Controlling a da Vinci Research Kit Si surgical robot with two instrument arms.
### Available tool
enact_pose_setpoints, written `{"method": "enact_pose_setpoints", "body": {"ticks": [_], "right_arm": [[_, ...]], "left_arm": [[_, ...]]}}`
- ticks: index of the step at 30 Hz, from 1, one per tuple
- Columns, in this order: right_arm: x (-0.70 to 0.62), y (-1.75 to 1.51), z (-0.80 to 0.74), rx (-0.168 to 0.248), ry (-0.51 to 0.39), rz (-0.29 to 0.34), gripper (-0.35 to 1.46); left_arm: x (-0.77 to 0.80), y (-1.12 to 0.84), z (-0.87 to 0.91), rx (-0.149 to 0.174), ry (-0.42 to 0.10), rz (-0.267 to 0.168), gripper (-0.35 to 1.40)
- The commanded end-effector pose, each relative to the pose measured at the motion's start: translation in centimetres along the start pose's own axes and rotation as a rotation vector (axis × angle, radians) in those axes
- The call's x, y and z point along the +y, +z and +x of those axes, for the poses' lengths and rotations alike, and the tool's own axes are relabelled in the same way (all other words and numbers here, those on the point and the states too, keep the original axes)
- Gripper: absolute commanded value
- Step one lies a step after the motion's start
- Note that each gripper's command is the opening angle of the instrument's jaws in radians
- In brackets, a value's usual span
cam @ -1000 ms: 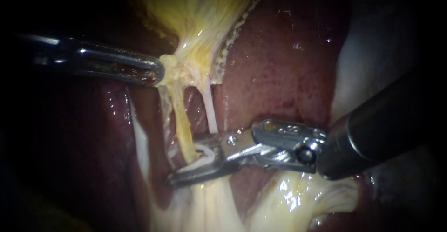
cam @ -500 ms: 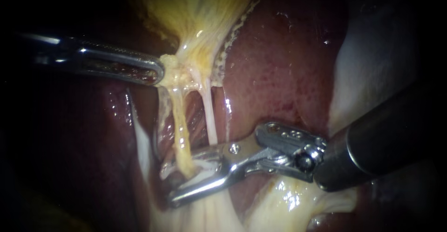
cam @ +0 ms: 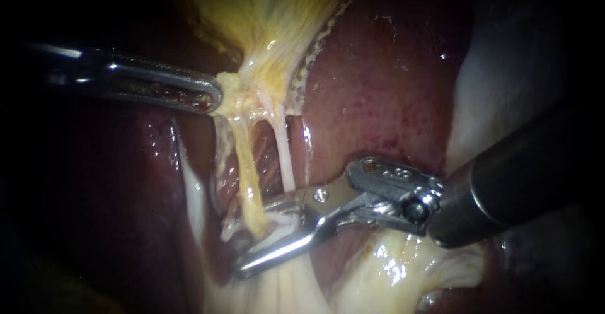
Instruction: Clipping first clip left tube
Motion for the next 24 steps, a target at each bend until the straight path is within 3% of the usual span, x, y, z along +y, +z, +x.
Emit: {"method": "enact_pose_setpoints", "body": {"ticks": [1,5,9,17,24], "right_arm": [[0.01,-0.01,0.04,-0.001,-0.006,-0.002,0.44],[0.05,-0.02,0.19,0.046,-0.008,-0.004,0.44],[0.06,-0.03,0.27,0.065,-0.005,0.003,0.44],[0.14,-0.05,0.28,0.066,-0.005,0.002,0.44],[0.01,0.04,0.14,0.01,-0.009,0.002,0.44]], "left_arm": [[0.0,0.0,0.0,0.0,0.0,0.0,-0.35],[0.0,0.0,0.0,0.0,0.0,0.0,-0.35],[0.0,0.0,0.0,0.0,0.0,0.0,-0.35],[0.0,0.01,0.0,0.0,0.0,-0.001,-0.35],[0.0,0.0,0.0,0.0,0.0,0.0,-0.35]]}}
